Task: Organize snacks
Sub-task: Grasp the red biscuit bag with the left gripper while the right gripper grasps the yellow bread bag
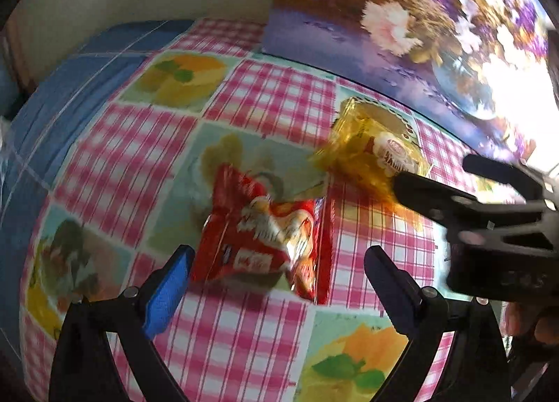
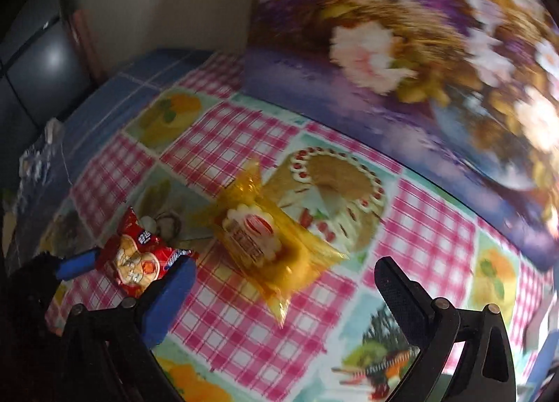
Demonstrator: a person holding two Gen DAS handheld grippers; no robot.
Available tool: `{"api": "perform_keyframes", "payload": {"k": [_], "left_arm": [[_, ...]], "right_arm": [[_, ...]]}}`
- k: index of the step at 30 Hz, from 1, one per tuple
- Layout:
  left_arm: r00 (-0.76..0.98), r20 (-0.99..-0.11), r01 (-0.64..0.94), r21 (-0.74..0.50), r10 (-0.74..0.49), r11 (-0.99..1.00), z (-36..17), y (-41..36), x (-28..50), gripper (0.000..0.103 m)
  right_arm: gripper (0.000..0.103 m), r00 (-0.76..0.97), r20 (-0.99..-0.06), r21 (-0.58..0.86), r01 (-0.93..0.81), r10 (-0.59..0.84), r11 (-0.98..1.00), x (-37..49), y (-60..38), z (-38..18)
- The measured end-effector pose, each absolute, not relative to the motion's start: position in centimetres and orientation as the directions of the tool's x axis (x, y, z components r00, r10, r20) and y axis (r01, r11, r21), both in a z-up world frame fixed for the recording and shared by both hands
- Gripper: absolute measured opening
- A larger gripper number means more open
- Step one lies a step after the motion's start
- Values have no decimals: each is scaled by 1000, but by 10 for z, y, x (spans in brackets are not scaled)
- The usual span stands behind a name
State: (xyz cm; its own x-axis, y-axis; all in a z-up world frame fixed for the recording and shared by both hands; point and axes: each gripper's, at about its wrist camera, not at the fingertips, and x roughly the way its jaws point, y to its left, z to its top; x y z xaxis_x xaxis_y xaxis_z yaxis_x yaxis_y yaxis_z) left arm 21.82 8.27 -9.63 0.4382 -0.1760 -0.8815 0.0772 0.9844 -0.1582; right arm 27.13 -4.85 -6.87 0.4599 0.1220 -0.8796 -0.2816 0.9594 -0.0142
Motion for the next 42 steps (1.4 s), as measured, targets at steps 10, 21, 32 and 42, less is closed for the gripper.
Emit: {"api": "perform_keyframes", "payload": {"k": [10, 21, 32, 42], "left_arm": [[417, -903, 156, -40, -103, 987, -111, 74, 243, 97], [376, -921, 191, -34, -105, 981, -120, 63, 252, 97], [377, -923, 147, -26, -80, 989, -119, 64, 251, 85], [361, -928, 145, -39, -89, 989, -112, 51, 243, 78]], "right_arm": [[102, 400, -913, -53, -307, 78, 950, 303, -36, -92], [74, 372, -923, -15, -292, 99, 956, 299, -35, -106], [55, 381, -917, 52, -188, 122, 981, 265, -72, -111], [52, 409, -906, 77, -97, 110, 992, 219, -105, -114]]}}
